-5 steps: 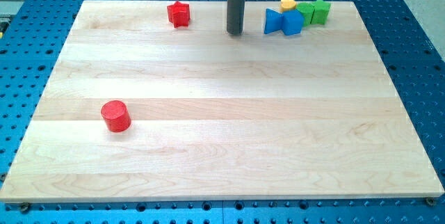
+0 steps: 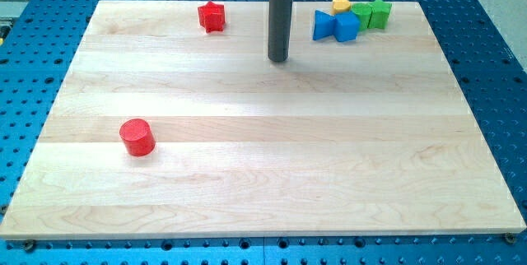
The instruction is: Place your arm at the center of the board
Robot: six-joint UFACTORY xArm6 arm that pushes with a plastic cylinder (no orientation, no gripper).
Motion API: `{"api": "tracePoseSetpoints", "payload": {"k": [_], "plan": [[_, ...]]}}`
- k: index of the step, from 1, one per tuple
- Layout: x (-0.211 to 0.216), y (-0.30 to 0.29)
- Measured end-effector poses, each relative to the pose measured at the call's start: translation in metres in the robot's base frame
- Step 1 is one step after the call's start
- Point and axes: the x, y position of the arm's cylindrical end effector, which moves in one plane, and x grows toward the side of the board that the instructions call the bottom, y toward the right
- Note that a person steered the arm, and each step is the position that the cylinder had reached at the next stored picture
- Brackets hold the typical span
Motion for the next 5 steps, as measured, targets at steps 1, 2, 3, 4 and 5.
{"api": "tracePoseSetpoints", "payload": {"k": [1,2,3,4,5], "plan": [[0.004,0.000],[0.004,0.000],[0.005,0.000],[0.015,0.006],[0.022,0.036]]}}
